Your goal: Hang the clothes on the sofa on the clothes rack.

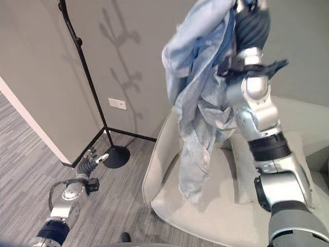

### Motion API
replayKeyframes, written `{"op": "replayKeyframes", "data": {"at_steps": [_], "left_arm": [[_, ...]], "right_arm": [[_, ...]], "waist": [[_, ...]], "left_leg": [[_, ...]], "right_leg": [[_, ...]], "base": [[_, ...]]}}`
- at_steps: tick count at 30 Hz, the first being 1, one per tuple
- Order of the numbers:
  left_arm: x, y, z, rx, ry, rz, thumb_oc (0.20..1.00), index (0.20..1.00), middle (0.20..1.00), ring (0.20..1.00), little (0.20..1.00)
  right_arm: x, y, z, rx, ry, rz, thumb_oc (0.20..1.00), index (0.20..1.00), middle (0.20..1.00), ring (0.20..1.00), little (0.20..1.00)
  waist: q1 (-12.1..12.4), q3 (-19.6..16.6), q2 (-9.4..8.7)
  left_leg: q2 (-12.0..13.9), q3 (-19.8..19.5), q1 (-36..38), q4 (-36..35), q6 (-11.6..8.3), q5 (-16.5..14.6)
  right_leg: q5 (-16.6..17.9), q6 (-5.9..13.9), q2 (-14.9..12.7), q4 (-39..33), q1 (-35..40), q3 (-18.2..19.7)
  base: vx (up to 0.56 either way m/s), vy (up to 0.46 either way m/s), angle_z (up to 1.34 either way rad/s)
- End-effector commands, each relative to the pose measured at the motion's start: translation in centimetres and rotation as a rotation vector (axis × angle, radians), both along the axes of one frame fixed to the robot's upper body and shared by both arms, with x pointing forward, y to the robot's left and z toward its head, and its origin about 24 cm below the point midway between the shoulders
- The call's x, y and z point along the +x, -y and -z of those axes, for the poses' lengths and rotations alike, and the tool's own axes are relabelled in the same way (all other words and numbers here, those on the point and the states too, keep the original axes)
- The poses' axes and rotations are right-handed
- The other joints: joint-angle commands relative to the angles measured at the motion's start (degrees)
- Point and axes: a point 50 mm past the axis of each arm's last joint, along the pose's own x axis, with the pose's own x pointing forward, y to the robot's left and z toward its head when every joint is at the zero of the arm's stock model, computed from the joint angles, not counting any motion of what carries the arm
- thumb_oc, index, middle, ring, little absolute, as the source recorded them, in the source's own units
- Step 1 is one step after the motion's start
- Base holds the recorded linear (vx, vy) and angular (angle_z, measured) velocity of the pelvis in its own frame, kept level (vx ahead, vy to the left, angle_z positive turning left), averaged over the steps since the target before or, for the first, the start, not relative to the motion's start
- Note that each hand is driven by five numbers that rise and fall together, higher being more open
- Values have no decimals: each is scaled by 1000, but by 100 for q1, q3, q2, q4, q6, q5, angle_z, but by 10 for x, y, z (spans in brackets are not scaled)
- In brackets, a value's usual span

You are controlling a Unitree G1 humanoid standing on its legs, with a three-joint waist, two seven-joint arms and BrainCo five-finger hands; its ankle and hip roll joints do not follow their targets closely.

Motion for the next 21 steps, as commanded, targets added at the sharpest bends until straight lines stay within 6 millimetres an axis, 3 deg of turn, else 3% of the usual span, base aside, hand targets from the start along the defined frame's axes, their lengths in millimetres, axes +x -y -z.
{"op": "replayKeyframes", "data": {"at_steps": [1,5,6,7,9,11,12,13,16,21], "left_arm": [[25,-2,-30,185,150,5,1000,1000,1000,1000,1000],[42,40,-41,162,250,100,1000,1000,1000,1000,1000],[42,41,-41,161,251,100,1000,1000,1000,1000,1000],[46,69,-40,121,257,202,1000,1000,1000,1000,1000],[49,98,-38,101,257,305,1000,1000,1000,1000,1000],[50,125,-35,93,241,403,1000,1000,1000,1000,1000],[51,125,-36,92,243,403,1000,1000,1000,1000,1000],[49,153,-31,25,208,493,1000,1000,1000,1000,1000],[44,192,-39,-106,216,641,1000,1000,1000,1000,1000],[22,229,-60,-264,266,881,1000,1000,1000,1000,1000]], "right_arm": [[-11,-6,-29,-54,120,-15,200,200,200,200,200],[-19,-36,-24,-128,139,-154,200,200,200,200,200],[-19,-36,-25,-129,140,-153,200,200,200,200,200],[-20,-47,-27,-148,153,-188,200,200,200,200,200],[-19,-58,-34,-151,175,-207,200,200,200,200,200],[-19,-69,-47,-144,199,-216,200,200,200,200,200],[-18,-69,-47,-145,201,-216,200,200,200,200,200],[-20,-82,-59,-140,227,-230,200,200,200,200,200],[-17,-93,-71,-122,240,-229,200,200,200,200,200],[-10,-107,-84,-75,226,-224,200,200,200,200,200]], "waist": [[15,-288,94],[-91,-355,36],[-82,-351,42],[-139,-376,22],[-183,-396,-1],[-230,-413,-28],[-227,-406,-21],[-291,-422,-43],[-359,-422,-46],[-354,-418,-50]], "left_leg": [[957,60,4,-35,-868,566],[1016,169,123,-33,-869,553],[1017,174,127,-34,-870,552],[1029,216,144,-37,-869,544],[1040,259,147,-35,-871,552],[1059,285,139,-37,-875,563],[1059,288,139,-37,-874,563],[1081,302,130,-35,-873,572],[1095,326,133,-42,-866,556],[1098,369,155,-36,-860,541]], "right_leg": [[57,-76,-6,67,94,-269],[37,-92,-2,94,124,-230],[37,-92,-2,96,123,-225],[43,-90,-3,97,112,-199],[55,-95,-1,99,87,-158],[69,-98,5,99,59,-122],[69,-98,4,100,56,-119],[81,-103,9,105,28,-92],[101,-105,6,109,-6,-44],[160,-100,-5,75,-31,15]], "base": [[-8,-3,4],[-2,0,-1],[-10,-4,-6],[-14,-5,-8],[-18,-4,-11],[-18,-2,-12],[-28,-4,-4],[-31,-1,-6],[-26,-1,-14],[-8,-3,-9]]}}
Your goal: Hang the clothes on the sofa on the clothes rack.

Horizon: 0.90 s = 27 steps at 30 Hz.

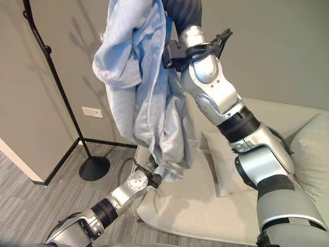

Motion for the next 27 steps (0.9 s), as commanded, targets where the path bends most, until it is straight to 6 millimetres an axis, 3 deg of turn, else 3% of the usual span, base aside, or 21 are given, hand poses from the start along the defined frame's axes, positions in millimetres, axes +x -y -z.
{"op": "replayKeyframes", "data": {"at_steps": [1,5,6,10,15,16,17,18,20,21,23,24,25,27], "left_arm": [[8,7,-24,-116,59,87,1000,1000,1000,1000,1000],[3,24,-34,-128,83,175,1000,1000,1000,1000,1000],[6,29,-34,-123,76,167,200,200,200,200,200],[14,23,-29,-112,53,84,200,200,200,200,200],[31,-14,-33,-170,55,-136,200,200,200,200,200],[30,-14,-33,-169,54,-136,200,200,200,200,200],[36,-34,-42,-221,87,-231,200,200,200,200,200],[35,-34,-42,-220,86,-231,200,200,200,200,200],[38,-66,-53,-266,147,-366,200,200,200,200,200],[38,-66,-53,-264,145,-367,200,200,200,200,200],[37,-95,-63,-278,215,-479,200,200,200,200,200],[36,-95,-62,-276,213,-479,200,200,200,200,200],[29,-132,-74,-230,327,-621,200,200,200,200,200],[17,-169,-89,-108,474,-751,200,200,200,200,200]], "right_arm": [[-12,3,-58,97,156,21,200,200,200,200,200],[-10,-14,-56,118,129,-10,200,200,200,200,200],[-12,-19,-55,119,129,-25,200,200,200,200,200],[-17,-19,-52,108,143,-45,200,200,200,200,200],[-26,3,-50,93,195,-32,200,200,200,200,200],[-26,3,-50,93,194,-32,200,200,200,200,200],[-32,16,-46,61,224,-15,200,200,200,200,200],[-32,16,-45,62,223,-15,200,200,200,200,200],[-43,29,-34,-11,264,-3,200,200,200,200,200],[-43,30,-34,-10,262,-2,200,200,200,200,200],[-52,38,-24,-90,285,0,200,200,200,200,200],[-52,38,-23,-90,283,1,200,200,200,200,200],[-62,44,-5,-189,286,-29,200,200,200,200,200],[-71,51,13,-279,268,-60,200,200,200,200,200]], "waist": [[263,-141,84],[239,-126,89],[203,-130,98],[144,-136,104],[170,-101,138],[170,-102,138],[194,-74,156],[194,-77,155],[240,-64,196],[239,-71,193],[272,-65,224],[271,-71,222],[308,-80,259],[351,-71,316]], "left_leg": [[935,92,-46,65,-875,410],[934,108,-39,70,-863,372],[928,111,-35,75,-857,363],[915,121,-41,85,-838,352],[911,100,-31,112,-841,402],[913,97,-30,112,-842,402],[915,78,-36,129,-848,427],[917,75,-34,129,-849,427],[936,46,-32,162,-868,492],[940,42,-31,164,-870,492],[957,29,-19,188,-884,528],[959,27,-16,188,-885,528],[991,16,22,219,-908,566],[1036,-16,42,293,-928,619]], "right_leg": [[155,-51,-105,56,31,-207],[165,-57,-109,38,20,-161],[171,-60,-115,36,16,-145],[176,-71,-116,52,-5,-116],[118,-91,-103,120,18,-125],[115,-92,-101,124,19,-126],[77,-100,-84,165,26,-133],[74,-101,-82,169,28,-135],[20,-125,-45,206,49,-142],[17,-127,-41,210,52,-144],[-22,-138,-20,223,79,-161],[-23,-139,-18,224,83,-163],[-93,-156,14,265,108,-181],[-199,-199,60,367,121,-189]], "base": [[-11,-10,-6],[-16,-5,-6],[-14,-4,-9],[-3,-2,-2],[0,0,0],[-6,-42,-1],[0,0,0],[-2,-56,2],[6,-39,0],[5,-30,-1],[1,-36,0],[-5,-63,0],[-7,-77,3],[-25,-99,0]]}}
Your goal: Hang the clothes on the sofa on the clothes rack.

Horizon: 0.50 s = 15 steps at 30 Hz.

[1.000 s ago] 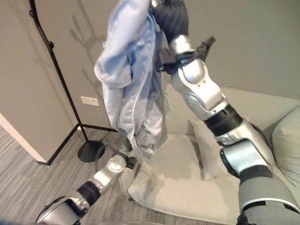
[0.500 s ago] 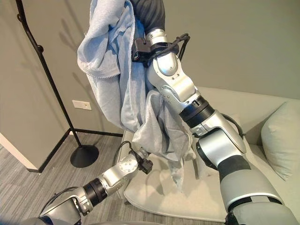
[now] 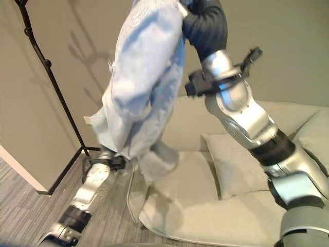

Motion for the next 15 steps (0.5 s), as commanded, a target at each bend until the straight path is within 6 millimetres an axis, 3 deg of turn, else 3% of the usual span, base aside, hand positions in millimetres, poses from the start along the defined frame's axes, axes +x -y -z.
{"op": "replayKeyframes", "data": {"at_steps": [1,3,4,7,8,9,12,14,15], "left_arm": [[3,-19,-46,250,226,-107,200,200,200,200,200],[-9,-40,-57,364,269,-216,200,200,200,200,200],[-24,-63,-74,557,321,-347,200,200,200,200,200],[-38,-70,-81,607,353,-394,200,200,200,200,200],[-41,-71,-84,604,372,-417,200,200,200,200,200],[-42,-71,-87,613,399,-446,200,200,200,200,200],[-43,-66,-87,590,418,-452,200,200,200,200,200],[-40,-54,-81,552,425,-403,200,200,200,200,200],[-40,-54,-81,552,426,-403,200,200,200,200,200]], "right_arm": [[-9,9,-16,-33,104,-17,200,200,200,200,200],[-15,11,3,-44,51,-52,200,200,200,200,200],[-23,11,20,-52,17,-80,200,200,200,200,200],[-28,9,33,-37,-2,-85,200,200,200,200,200],[-29,8,37,-15,2,-69,200,200,200,200,200],[-27,7,41,15,28,-14,200,200,200,200,200],[-26,-2,47,72,11,-24,200,200,200,200,200],[-37,-17,54,97,11,-74,200,200,200,200,200],[-37,-17,54,97,12,-73,200,200,200,200,200]], "waist": [[312,15,-4],[374,57,7],[520,160,34],[648,250,38],[744,328,44],[872,491,25],[827,551,14],[700,575,-32],[708,573,-27]], "left_leg": [[883,-120,-186,374,-828,694],[956,-222,-215,443,-864,807],[1061,-390,-285,475,-919,1087],[1109,-583,-399,372,-923,1386],[1108,-721,-515,337,-923,1735],[1125,-778,-799,485,-923,1830],[1211,-574,-795,372,-923,1829],[1326,-308,-445,419,-923,1286],[1336,-307,-458,434,-923,1284]], "right_leg": [[-236,-143,-74,475,5,-299],[-359,-220,12,613,-11,-325],[-494,-316,161,703,-23,-369],[-524,-367,270,668,-10,-446],[-494,-377,292,633,-8,-508],[-444,-364,270,552,1,-667],[-354,-379,276,468,-70,-826],[-161,-308,110,394,-203,-915],[-143,-310,118,385,-209,-910]], "base": [[-38,-92,-1],[-56,-119,7],[-100,-141,15],[-102,-72,22],[-187,-8,49],[-249,-10,56],[-181,30,62],[-113,98,56],[-32,85,8]]}}
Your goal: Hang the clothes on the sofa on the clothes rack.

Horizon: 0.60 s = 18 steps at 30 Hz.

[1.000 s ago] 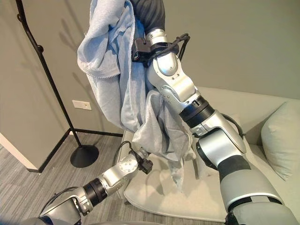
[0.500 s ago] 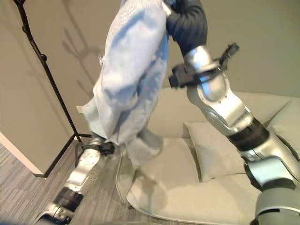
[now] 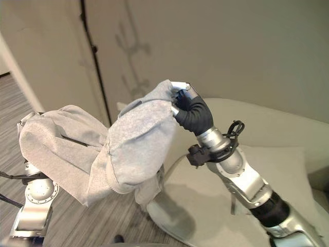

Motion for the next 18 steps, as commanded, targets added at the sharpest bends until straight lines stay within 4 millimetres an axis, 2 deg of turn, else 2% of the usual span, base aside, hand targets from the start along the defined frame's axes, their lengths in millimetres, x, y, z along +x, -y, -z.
{"op": "replayKeyframes", "data": {"at_steps": [1,2,5,6,7,8,9,11,12,13,14,15,17,18], "left_arm": [[13,17,-33,93,176,99,200,200,200,200,200],[20,33,-33,66,190,174,200,200,200,200,200],[32,57,-35,41,207,271,200,200,200,200,200],[37,68,-35,40,202,322,200,200,200,200,200],[38,69,-35,40,203,326,200,200,200,200,200],[42,88,-32,44,173,428,200,200,200,200,200],[45,100,-26,49,140,479,200,200,200,200,200],[50,114,-25,87,135,540,200,200,200,200,200],[52,118,-30,120,151,566,200,200,200,200,200],[52,118,-30,122,152,567,200,200,200,200,200],[54,119,-33,155,165,566,200,200,200,200,200],[55,113,-45,200,220,529,200,200,200,200,200],[52,108,-48,202,241,499,200,200,200,200,200],[51,106,-46,195,241,484,200,200,200,200,200]], "right_arm": [[-8,-3,-34,64,204,19,200,200,200,200,200],[-8,-3,-32,58,210,44,200,200,200,200,200],[-4,-1,-30,89,197,101,200,200,200,200,200],[-4,1,-29,111,193,120,200,200,200,200,200],[-4,2,-29,112,195,124,200,200,200,200,200],[-7,9,-19,125,168,172,200,200,200,200,200],[-7,12,-12,111,145,209,200,200,200,200,200],[-8,18,-8,121,146,288,200,200,200,200,200],[-8,16,-8,135,154,305,200,200,200,200,200],[-8,16,-8,136,155,306,200,200,200,200,200],[-5,16,-7,129,158,340,200,200,200,200,200],[-4,10,-10,138,188,355,200,200,200,200,200],[-3,9,-6,140,175,371,200,200,200,200,200],[-3,10,-5,139,180,380,200,200,200,200,200]], "waist": [[-224,78,-118],[-361,99,-123],[-498,217,-136],[-526,270,-153],[-526,270,-162],[-622,286,-125],[-674,234,-97],[-694,239,-103],[-709,240,-145],[-704,223,-183],[-694,222,-215],[-685,267,-117],[-836,283,-101],[-871,294,-90]], "left_leg": [[658,-70,469,88,-603,1164],[911,-53,655,127,-603,1058],[1297,-143,672,133,-603,1216],[1400,-238,568,180,-603,1258],[1392,-275,528,205,-603,1250],[1340,-287,284,478,-603,574],[1222,-188,92,662,-603,35],[755,-340,-352,1152,-507,-462],[508,-285,-426,1168,-307,-665],[464,-262,-452,1165,-275,-657],[292,-130,-412,1099,-145,-716],[-21,78,-189,882,114,-884],[-411,190,167,532,333,-922],[-594,292,331,358,430,-922]], "right_leg": [[106,265,-516,189,-138,19],[302,371,-743,222,-306,-27],[415,581,-1138,283,-396,-147],[473,668,-1298,271,-387,-177],[477,675,-1305,268,-384,-201],[572,815,-1626,181,-226,-288],[783,907,-1855,88,-118,-348],[1434,907,-2227,157,-176,-257],[1707,898,-2414,341,-377,-219],[1730,906,-2462,347,-423,-201],[2162,898,-2643,552,-602,-170],[2647,895,-2822,1102,-900,-423],[2293,790,-2588,1732,-1286,-32],[2031,711,-2361,1938,-1436,93]], "base": [[-84,265,4],[-95,390,17],[-30,439,23],[37,334,13],[183,509,15],[275,537,19],[365,725,64],[216,523,70],[71,300,29],[70,273,38],[182,512,38],[259,700,32],[209,607,-2],[105,318,12]]}}
